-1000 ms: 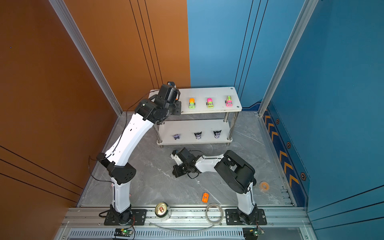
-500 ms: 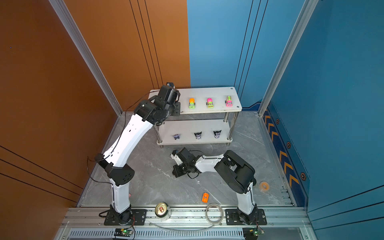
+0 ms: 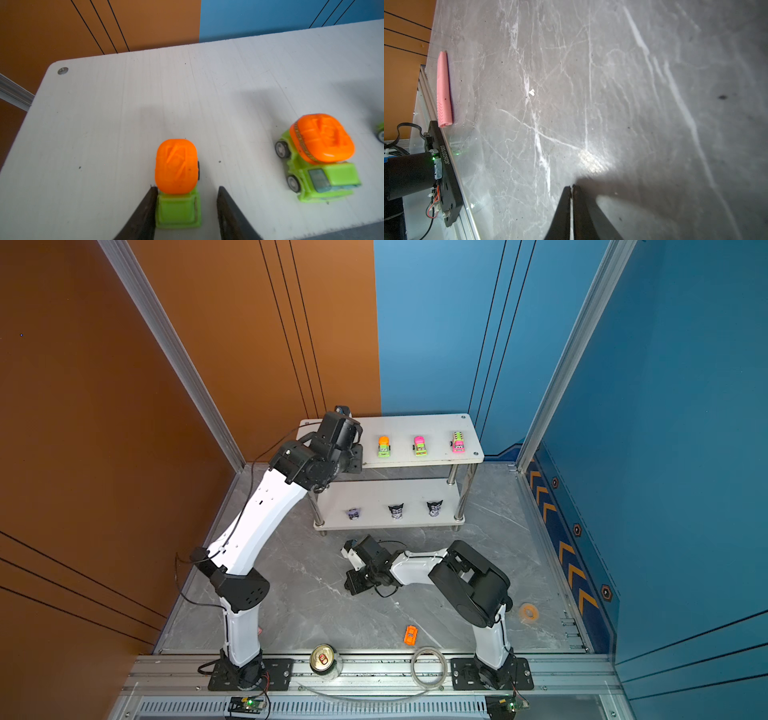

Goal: Place and organize the plastic toys onto the shelf
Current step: 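Lower the orange-dome car onto the shelf top beside the cars, open left gripper, then withdraw the left gripper from the shelf while the right gripper reaches the small orange car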

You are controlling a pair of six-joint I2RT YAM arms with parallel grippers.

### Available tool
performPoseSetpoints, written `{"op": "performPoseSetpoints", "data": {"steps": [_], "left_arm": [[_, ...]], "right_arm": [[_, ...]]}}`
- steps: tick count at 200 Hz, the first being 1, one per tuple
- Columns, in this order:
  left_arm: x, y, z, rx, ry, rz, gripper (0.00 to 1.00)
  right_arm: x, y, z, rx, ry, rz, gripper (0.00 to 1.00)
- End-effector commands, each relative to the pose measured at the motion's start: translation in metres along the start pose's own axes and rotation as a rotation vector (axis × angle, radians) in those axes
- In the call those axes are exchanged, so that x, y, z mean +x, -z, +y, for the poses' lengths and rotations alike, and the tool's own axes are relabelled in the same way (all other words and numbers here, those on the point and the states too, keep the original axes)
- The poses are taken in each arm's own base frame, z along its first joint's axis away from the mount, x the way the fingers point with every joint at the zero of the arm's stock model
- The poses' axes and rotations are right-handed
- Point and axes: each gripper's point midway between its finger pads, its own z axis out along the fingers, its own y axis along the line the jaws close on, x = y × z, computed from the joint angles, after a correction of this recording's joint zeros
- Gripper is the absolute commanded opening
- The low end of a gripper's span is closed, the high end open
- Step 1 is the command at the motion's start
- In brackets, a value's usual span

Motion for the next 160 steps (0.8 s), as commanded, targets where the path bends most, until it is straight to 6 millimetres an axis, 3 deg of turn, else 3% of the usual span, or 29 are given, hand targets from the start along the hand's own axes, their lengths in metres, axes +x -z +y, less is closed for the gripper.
{"op": "performPoseSetpoints", "data": {"steps": [1, 81, 103, 128, 146, 160], "left_arm": [[-0.005, 0.018, 0.001, 0.017, 0.005, -0.014, 0.5], [-0.017, 0.036, 0.015, -0.011, -0.015, -0.06, 0.54], [-0.034, 0.065, 0.031, -0.018, -0.001, -0.123, 0.56], [-0.052, 0.114, 0.054, -0.015, 0.027, -0.212, 0.6], [-0.043, 0.14, 0.068, -0.017, 0.036, -0.227, 0.6], [-0.027, 0.147, 0.07, -0.011, 0.02, -0.215, 0.59]], "right_arm": [[0.02, -0.008, -0.013, 0.044, -0.026, 0.065, 0.09], [0.019, -0.005, -0.012, 0.045, -0.016, 0.055, 0.1], [0.016, -0.002, -0.011, 0.047, -0.002, 0.041, 0.1], [0.013, 0.004, -0.011, 0.059, 0.015, 0.021, 0.1], [0.008, 0.013, -0.015, 0.09, 0.026, -0.013, 0.1], [0.002, 0.022, -0.019, 0.123, 0.028, -0.05, 0.1]]}}
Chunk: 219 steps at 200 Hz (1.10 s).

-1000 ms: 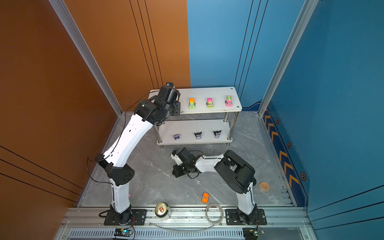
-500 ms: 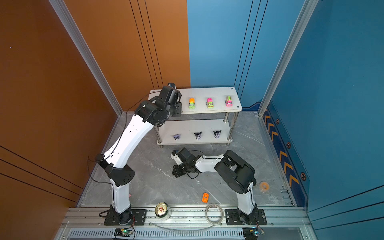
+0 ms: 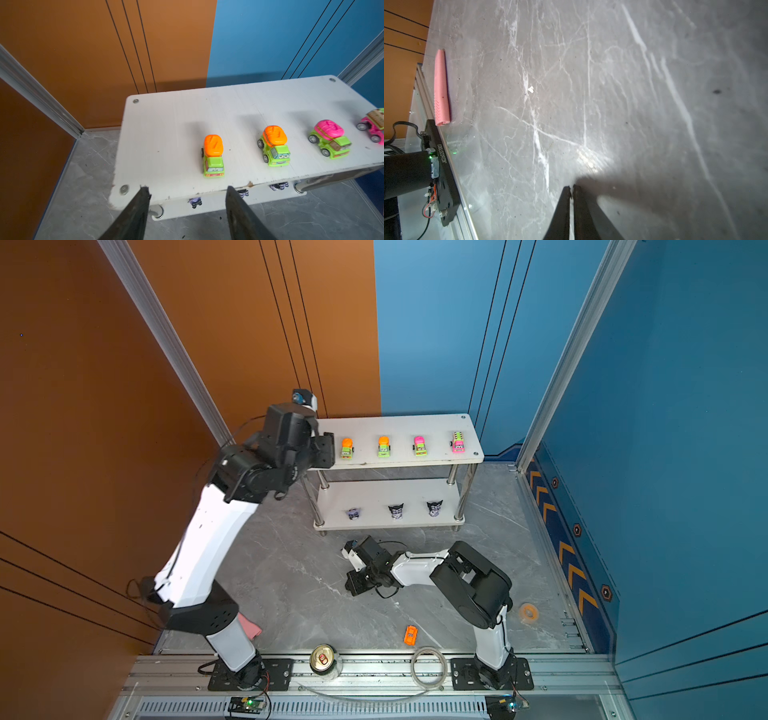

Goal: Place and organize the plastic toys onto the shelf
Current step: 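Withdraw the left gripper from the shelf while the right gripper reaches the small orange car, then lower the right gripper around the small orange car and close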

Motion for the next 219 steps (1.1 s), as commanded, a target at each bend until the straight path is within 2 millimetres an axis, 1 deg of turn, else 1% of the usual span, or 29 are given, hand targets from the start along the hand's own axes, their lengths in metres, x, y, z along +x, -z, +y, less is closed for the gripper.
{"op": "performPoseSetpoints", "data": {"steps": [1, 4, 20, 24, 27, 30, 41, 43, 45, 57, 77, 93, 103, 114, 123, 152, 177, 195, 219], "left_arm": [[0.01, 0.028, 0.014, -0.018, -0.025, -0.015, 0.59], [0.012, 0.031, 0.015, -0.014, -0.024, -0.017, 0.59], [0.041, 0.029, 0.009, 0.011, -0.046, 0.023, 0.58], [0.05, 0.028, 0.008, 0.015, -0.052, 0.036, 0.58], [0.053, 0.029, 0.007, 0.025, -0.047, 0.037, 0.58], [0.062, 0.026, 0.006, 0.028, -0.053, 0.053, 0.58], [0.084, 0.021, 0.002, 0.057, -0.05, 0.077, 0.57], [0.088, 0.021, 0.0, 0.066, -0.049, 0.083, 0.57], [0.086, 0.023, -0.001, 0.078, -0.037, 0.071, 0.57], [0.111, 0.017, -0.004, 0.106, -0.021, 0.096, 0.57], [0.144, 0.008, -0.01, 0.161, 0.018, 0.114, 0.57], [0.166, 0.0, -0.019, 0.206, 0.035, 0.135, 0.57], [0.177, -0.004, -0.024, 0.225, 0.042, 0.15, 0.57], [0.187, -0.01, -0.03, 0.245, 0.049, 0.166, 0.57], [0.196, -0.015, -0.036, 0.267, 0.054, 0.182, 0.57], [0.223, -0.032, -0.052, 0.308, 0.072, 0.229, 0.58], [0.245, -0.046, -0.063, 0.333, 0.075, 0.285, 0.58], [0.258, -0.055, -0.068, 0.341, 0.067, 0.33, 0.6], [0.27, -0.062, -0.072, 0.344, 0.057, 0.371, 0.61]], "right_arm": [[-0.001, 0.016, -0.015, 0.097, 0.016, -0.036, 0.1], [-0.003, 0.019, -0.017, 0.108, 0.012, -0.045, 0.1], [-0.007, 0.037, -0.026, 0.164, -0.017, -0.082, 0.14], [-0.005, 0.042, -0.03, 0.186, -0.022, -0.085, 0.16], [-0.006, 0.047, -0.031, 0.204, -0.023, -0.095, 0.16], [-0.004, 0.052, -0.034, 0.222, -0.026, -0.098, 0.17], [0.0, 0.074, -0.042, 0.31, -0.018, -0.126, 0.18], [0.003, 0.078, -0.044, 0.329, -0.017, -0.127, 0.18], [0.005, 0.082, -0.046, 0.346, -0.017, -0.127, 0.19], [0.015, 0.109, -0.055, 0.446, -0.005, -0.144, 0.22], [0.043, 0.151, -0.069, 0.599, -0.008, -0.125, 0.31], [0.069, 0.175, -0.077, 0.663, -0.041, -0.081, 0.41], [0.085, 0.184, -0.079, 0.687, -0.068, -0.055, 0.47], [0.102, 0.189, -0.078, 0.689, -0.097, -0.032, 0.52], [0.112, 0.189, -0.075, 0.681, -0.122, -0.027, 0.54], [0.138, 0.179, -0.059, 0.629, -0.187, -0.018, 0.6], [0.15, 0.166, -0.05, 0.618, -0.195, -0.016, 0.65], [0.158, 0.15, -0.043, 0.561, -0.228, 0.006, 0.66], [0.167, 0.14, -0.044, 0.545, -0.258, 0.027, 0.65]]}}
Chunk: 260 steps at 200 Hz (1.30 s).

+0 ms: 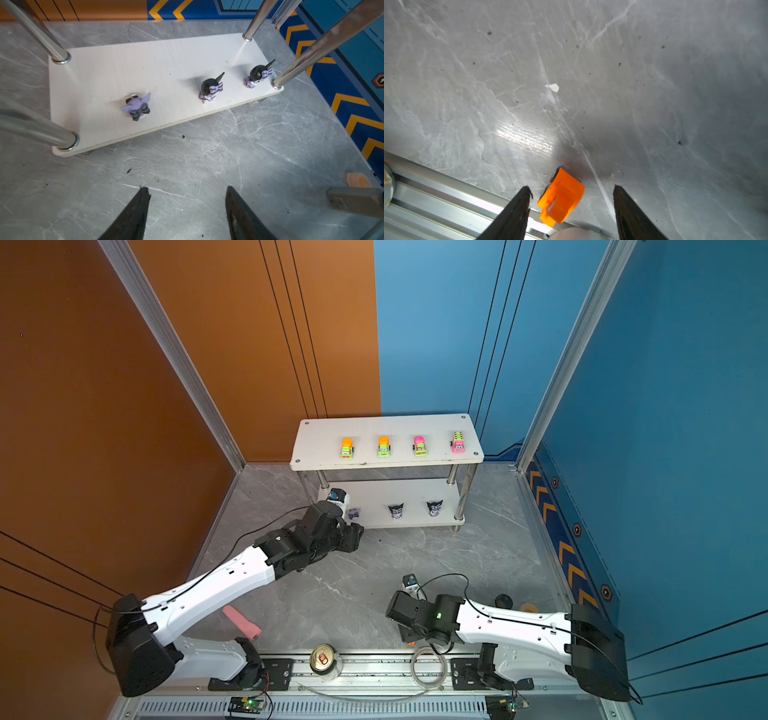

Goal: Place and organize the plastic toys onto the shelf
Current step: 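Lower the right gripper around the small orange car and close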

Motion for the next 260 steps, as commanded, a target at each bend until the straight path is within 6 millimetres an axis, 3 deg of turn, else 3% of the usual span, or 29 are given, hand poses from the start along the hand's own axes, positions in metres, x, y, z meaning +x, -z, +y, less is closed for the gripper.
{"op": "performPoseSetpoints", "data": {"steps": [1, 89, 103, 136, 172, 177, 216, 238, 260], "left_arm": [[0.006, -0.008, -0.008, 0.052, 0.017, 0.027, 0.61], [0.017, -0.025, 0.001, 0.041, 0.064, 0.054, 0.62], [0.02, -0.026, 0.002, 0.038, 0.067, 0.061, 0.62], [0.024, -0.026, 0.011, 0.022, 0.075, 0.07, 0.62], [0.021, -0.022, 0.016, 0.018, 0.094, 0.058, 0.62], [0.033, -0.025, 0.021, 0.006, 0.09, 0.082, 0.62], [0.041, -0.021, 0.03, -0.014, 0.099, 0.091, 0.62], [0.045, -0.016, 0.037, -0.029, 0.101, 0.095, 0.62], [0.047, -0.011, 0.047, -0.051, 0.11, 0.089, 0.62]], "right_arm": [[0.011, -0.011, 0.002, -0.012, -0.081, 0.031, 0.65], [0.012, -0.029, 0.022, -0.073, -0.086, 0.053, 0.44], [0.012, -0.032, 0.024, -0.063, -0.074, 0.066, 0.37], [-0.006, -0.027, 0.032, -0.078, -0.056, 0.026, 0.23], [-0.048, -0.015, 0.036, -0.102, -0.048, -0.029, 0.22], [-0.054, -0.014, 0.037, -0.107, -0.044, -0.034, 0.22], [-0.098, -0.012, 0.049, -0.124, -0.011, -0.05, 0.22], [-0.097, -0.008, 0.047, -0.077, 0.056, -0.02, 0.24], [-0.068, -0.002, 0.03, -0.006, 0.112, 0.057, 0.46]]}}
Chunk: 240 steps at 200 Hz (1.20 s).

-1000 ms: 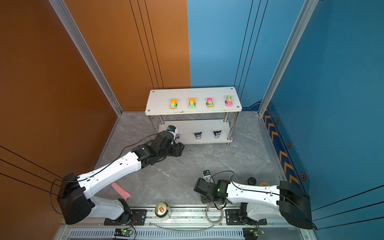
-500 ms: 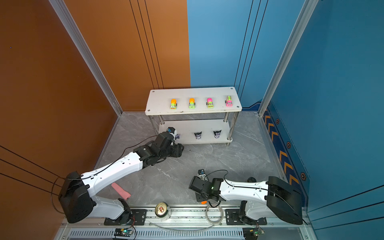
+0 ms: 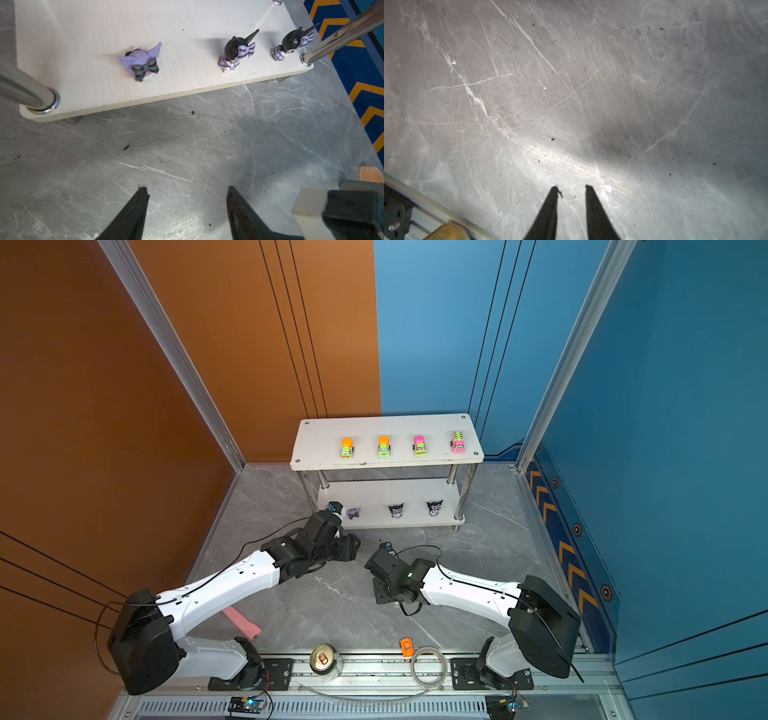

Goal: Place and organize the plastic toys onto the shelf
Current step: 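Lower the right gripper around the small orange car and close, then lift the orange car with the right gripper toward the left gripper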

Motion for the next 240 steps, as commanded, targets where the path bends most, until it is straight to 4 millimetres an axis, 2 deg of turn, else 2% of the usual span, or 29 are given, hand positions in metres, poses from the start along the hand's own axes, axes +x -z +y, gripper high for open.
{"op": "performPoseSetpoints", "data": {"steps": [1, 17, 36, 51, 69, 103, 140, 170, 184, 198, 220, 240], "left_arm": [[0.004, 0.008, 0.017, -0.033, 0.02, 0.003, 0.62], [0.003, 0.011, 0.025, -0.042, 0.039, -0.009, 0.63], [0.0, 0.012, 0.032, -0.041, 0.062, -0.023, 0.63], [-0.003, 0.011, 0.034, -0.037, 0.073, -0.027, 0.63], [-0.006, 0.006, 0.031, -0.025, 0.078, -0.02, 0.63], [-0.004, -0.005, 0.022, 0.003, 0.09, 0.012, 0.62], [0.004, -0.008, 0.02, 0.005, 0.094, 0.025, 0.63], [0.004, -0.007, 0.022, -0.002, 0.098, 0.021, 0.63], [0.003, -0.007, 0.022, -0.002, 0.098, 0.019, 0.63], [0.002, -0.007, 0.021, 0.001, 0.099, 0.019, 0.63], [0.003, -0.01, 0.019, 0.004, 0.099, 0.026, 0.63], [0.006, -0.012, 0.02, 0.001, 0.098, 0.03, 0.63]], "right_arm": [[0.035, 0.013, -0.022, 0.099, 0.109, 0.118, 0.47], [0.067, 0.022, -0.04, 0.164, 0.135, 0.175, 0.58], [0.108, 0.029, -0.054, 0.176, 0.103, 0.253, 0.62], [0.131, 0.031, -0.053, 0.145, 0.068, 0.275, 0.62], [0.143, 0.03, -0.041, 0.085, 0.051, 0.27, 0.63], [0.146, 0.02, -0.022, 0.058, 0.103, 0.27, 0.61], [0.152, 0.005, -0.018, 0.095, 0.16, 0.302, 0.6], [0.147, 0.0, -0.022, 0.108, 0.151, 0.284, 0.49], [0.141, 0.001, -0.024, 0.104, 0.138, 0.264, 0.38], [0.133, 0.004, -0.023, 0.088, 0.124, 0.244, 0.33], [0.115, 0.011, -0.017, 0.043, 0.112, 0.217, 0.31], [0.09, 0.015, -0.011, 0.003, 0.102, 0.191, 0.3]]}}
